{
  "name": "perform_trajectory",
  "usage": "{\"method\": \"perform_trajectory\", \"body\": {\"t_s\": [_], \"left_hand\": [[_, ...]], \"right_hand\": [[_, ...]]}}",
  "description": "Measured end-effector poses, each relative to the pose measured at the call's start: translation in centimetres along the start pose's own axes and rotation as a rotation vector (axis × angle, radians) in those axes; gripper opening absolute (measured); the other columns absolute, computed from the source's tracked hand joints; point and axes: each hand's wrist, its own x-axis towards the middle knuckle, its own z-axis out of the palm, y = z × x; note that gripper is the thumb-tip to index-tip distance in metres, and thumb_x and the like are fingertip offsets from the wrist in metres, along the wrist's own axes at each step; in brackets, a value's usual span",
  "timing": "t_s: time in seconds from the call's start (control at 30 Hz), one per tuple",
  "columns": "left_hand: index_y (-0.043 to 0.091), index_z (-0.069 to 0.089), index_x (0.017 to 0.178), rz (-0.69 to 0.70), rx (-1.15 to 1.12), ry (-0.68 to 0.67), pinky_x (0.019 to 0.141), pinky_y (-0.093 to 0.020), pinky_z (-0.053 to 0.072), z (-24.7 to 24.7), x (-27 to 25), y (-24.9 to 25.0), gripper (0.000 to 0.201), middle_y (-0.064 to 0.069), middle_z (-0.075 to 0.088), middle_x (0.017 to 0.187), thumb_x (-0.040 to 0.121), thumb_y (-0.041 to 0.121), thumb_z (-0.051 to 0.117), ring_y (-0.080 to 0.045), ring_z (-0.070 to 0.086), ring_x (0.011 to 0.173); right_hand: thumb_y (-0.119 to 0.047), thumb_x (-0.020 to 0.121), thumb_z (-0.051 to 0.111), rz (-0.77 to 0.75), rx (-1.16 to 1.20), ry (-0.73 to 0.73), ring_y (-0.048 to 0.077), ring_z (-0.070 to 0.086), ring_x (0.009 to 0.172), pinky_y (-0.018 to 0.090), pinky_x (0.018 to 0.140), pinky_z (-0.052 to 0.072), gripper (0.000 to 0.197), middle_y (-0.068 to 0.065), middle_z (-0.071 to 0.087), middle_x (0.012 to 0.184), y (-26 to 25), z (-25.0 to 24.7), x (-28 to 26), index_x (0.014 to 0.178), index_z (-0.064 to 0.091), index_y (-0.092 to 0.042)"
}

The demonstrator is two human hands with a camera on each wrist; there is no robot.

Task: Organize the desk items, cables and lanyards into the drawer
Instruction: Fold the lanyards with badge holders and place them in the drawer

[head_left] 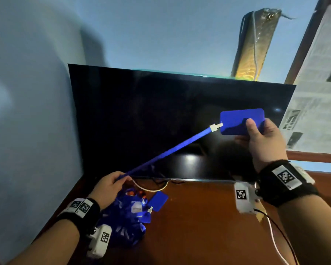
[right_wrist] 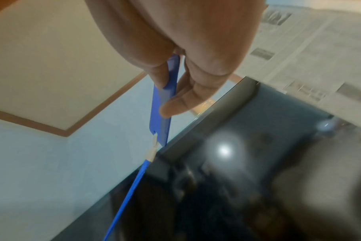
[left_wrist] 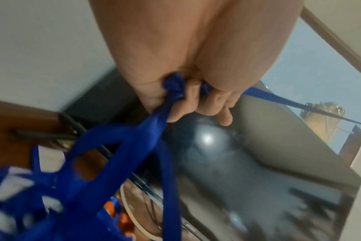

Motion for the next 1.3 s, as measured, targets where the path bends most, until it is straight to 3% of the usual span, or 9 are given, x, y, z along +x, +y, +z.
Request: {"method": "perform_trajectory", "body": {"t_s": [0.07,0.2,0.33,0.5,0.67,0.83,1.03,1.2,1.3], "left_hand": [[0.03,0.076,0.091,-0.008,0.15,0.0,0.057,-0.024,0.043,-1.9,1.2,-1.0,0.023,0.005,0.064,0.064,0.105,0.026,0.058,-0.001,0.054,0.054],[0.033,0.07,0.099,-0.107,0.535,-0.108,0.072,-0.033,0.053,-4.3,3.4,-1.9,0.018,0.004,0.07,0.082,0.105,0.034,0.054,-0.016,0.066,0.076],[0.027,0.067,0.109,-0.133,0.872,-0.173,0.079,-0.03,0.046,-4.2,4.5,-0.3,0.02,0.0,0.073,0.101,0.106,0.035,0.049,-0.02,0.067,0.093],[0.018,0.073,0.084,-0.113,0.447,-0.052,0.057,-0.028,0.045,-5.4,4.7,0.6,0.027,-0.002,0.066,0.064,0.104,0.031,0.061,-0.016,0.06,0.058],[0.011,0.072,0.08,-0.21,0.332,0.135,0.082,-0.047,0.059,-9.1,5.2,-1.2,0.04,0.001,0.076,0.067,0.108,0.03,0.05,-0.031,0.072,0.075],[0.01,0.067,0.12,-0.206,0.498,0.182,0.098,-0.044,0.054,-8.9,5.7,3.2,0.026,-0.017,0.074,0.118,0.102,0.027,0.057,-0.04,0.068,0.111],[0.039,0.032,0.158,0.159,0.37,-0.088,0.109,-0.035,0.045,-2.4,3.3,12.3,0.088,0.003,0.048,0.152,0.084,0.059,0.076,-0.02,0.051,0.137],[0.042,0.04,0.154,0.299,0.022,-0.352,0.119,-0.029,0.031,4.6,-0.1,16.7,0.079,0.016,0.045,0.156,0.085,0.062,0.073,-0.001,0.038,0.143],[0.028,0.066,0.128,0.347,-0.084,-0.33,0.112,-0.027,0.045,7.0,-2.0,16.9,0.041,0.015,0.071,0.126,0.095,0.053,0.065,0.005,0.062,0.12]], "right_hand": [[-0.032,0.104,0.058,0.042,-0.083,0.038,0.024,0.073,0.084,0.03,0.067,0.056,0.028,0.016,0.073,0.1,0.7,-1.8,1.1,0.107,0.065,-0.005],[-0.026,0.104,0.059,0.116,-0.04,-0.06,0.02,0.072,0.068,0.02,0.06,0.059,0.024,0.015,0.073,0.095,0.5,-2.3,0.6,0.107,0.063,-0.002],[-0.029,0.102,0.062,0.089,-0.003,-0.165,0.03,0.078,0.079,0.049,0.079,0.063,0.02,0.008,0.079,0.099,0.0,-0.8,-0.5,0.109,0.069,-0.012],[-0.039,0.101,0.061,0.038,0.002,-0.017,0.032,0.077,0.083,0.051,0.082,0.062,0.022,0.007,0.077,0.101,-1.8,-2.4,0.8,0.106,0.067,-0.018],[-0.027,0.104,0.058,0.088,0.104,0.081,0.034,0.077,0.084,0.039,0.072,0.064,0.026,0.005,0.073,0.101,-2.7,-5.3,2.6,0.12,0.062,-0.007],[-0.028,0.103,0.061,0.052,0.064,-0.078,0.032,0.077,0.08,0.041,0.071,0.065,0.027,0.012,0.075,0.103,-4.1,-3.9,1.6,0.117,0.064,-0.005],[-0.02,0.103,0.061,0.044,0.171,-0.26,0.031,0.077,0.071,0.036,0.065,0.064,0.019,0.018,0.077,0.095,-6.3,0.1,-0.8,0.112,0.065,-0.002],[-0.013,0.103,0.06,0.065,0.369,-0.357,0.034,0.074,0.069,0.038,0.068,0.064,0.017,0.023,0.076,0.095,-8.4,1.5,-1.8,0.115,0.061,-0.001],[-0.013,0.103,0.061,0.063,0.444,-0.358,0.036,0.074,0.074,0.039,0.071,0.063,0.021,0.024,0.076,0.099,-9.2,1.1,-1.8,0.119,0.059,0.0]]}}
